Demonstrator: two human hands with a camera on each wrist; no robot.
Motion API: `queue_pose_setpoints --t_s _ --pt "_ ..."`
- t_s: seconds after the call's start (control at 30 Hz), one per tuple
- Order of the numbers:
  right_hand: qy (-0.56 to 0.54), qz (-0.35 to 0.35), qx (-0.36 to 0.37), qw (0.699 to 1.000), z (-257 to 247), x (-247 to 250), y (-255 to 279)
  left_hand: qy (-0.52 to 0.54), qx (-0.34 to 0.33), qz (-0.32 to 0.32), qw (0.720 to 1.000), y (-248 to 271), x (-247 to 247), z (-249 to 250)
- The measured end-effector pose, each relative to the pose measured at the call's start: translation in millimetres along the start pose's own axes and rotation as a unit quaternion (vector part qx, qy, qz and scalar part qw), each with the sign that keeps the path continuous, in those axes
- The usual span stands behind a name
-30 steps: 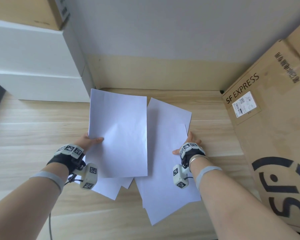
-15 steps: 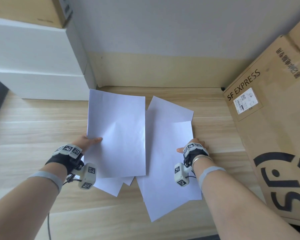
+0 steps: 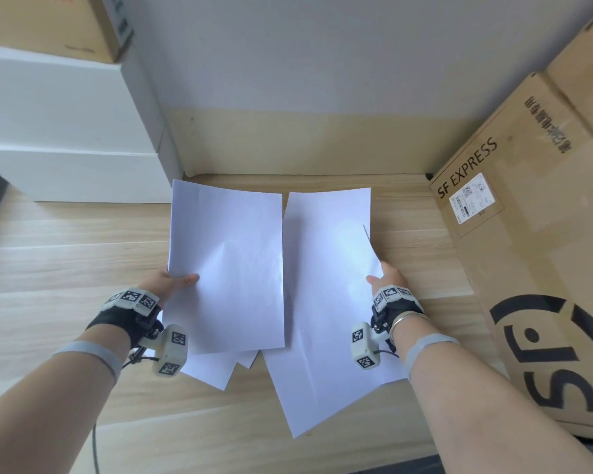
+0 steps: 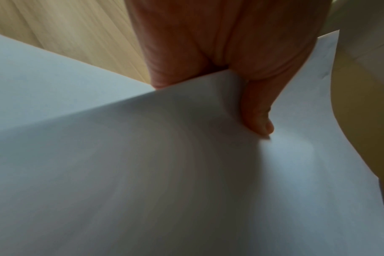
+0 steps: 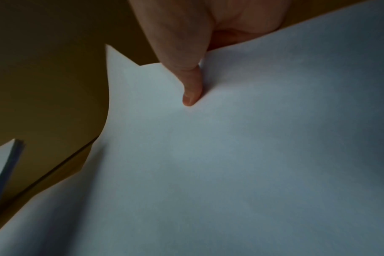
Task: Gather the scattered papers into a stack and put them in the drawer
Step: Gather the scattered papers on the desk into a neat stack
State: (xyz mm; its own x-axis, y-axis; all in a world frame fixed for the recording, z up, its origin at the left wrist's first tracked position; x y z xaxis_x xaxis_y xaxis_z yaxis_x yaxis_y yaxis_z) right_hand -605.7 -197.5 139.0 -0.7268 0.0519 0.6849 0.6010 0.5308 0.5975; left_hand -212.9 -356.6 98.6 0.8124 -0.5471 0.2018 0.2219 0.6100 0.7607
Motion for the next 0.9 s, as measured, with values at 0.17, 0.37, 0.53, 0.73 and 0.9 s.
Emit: queue_pose_setpoints --t_s 0.17,0.37,0.53,0.73,0.9 --pt "-0.045 0.061 0.034 0.997 11 22 0 0.0 0.004 0.011 1.0 -5 3 -5" --pt "-0.112 0.118 0.028 0.986 27 52 -3 0.001 0.002 0.021 1.0 3 -5 1" --pt "-0.137 0.145 0.028 0.98 32 74 0 0.003 -0.004 0.015 1.0 0 -15 4" --pt "-0.14 0.077 0.042 0.986 15 66 -6 0.018 0.014 -0.023 0.999 -2 -32 5" --pt "-0.062 -0.015 0.087 0.994 -23 20 0 0.023 0.036 -0.058 0.997 -6 -46 3"
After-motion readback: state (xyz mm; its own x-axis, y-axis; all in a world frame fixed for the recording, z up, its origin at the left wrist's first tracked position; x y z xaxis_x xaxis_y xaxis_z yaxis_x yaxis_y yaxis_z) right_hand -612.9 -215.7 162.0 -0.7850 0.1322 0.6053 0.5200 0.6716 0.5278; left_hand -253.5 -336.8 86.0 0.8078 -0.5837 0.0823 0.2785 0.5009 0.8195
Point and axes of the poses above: each hand's wrist, its own y-axis away from the middle knuckle, its own x-axis out of the back of the hand, z = x × y, the point moved 5 cm from there along -y, towards the middle knuckle, and after that the axes turned 8 degrees about -z, right-handed, at the moved point
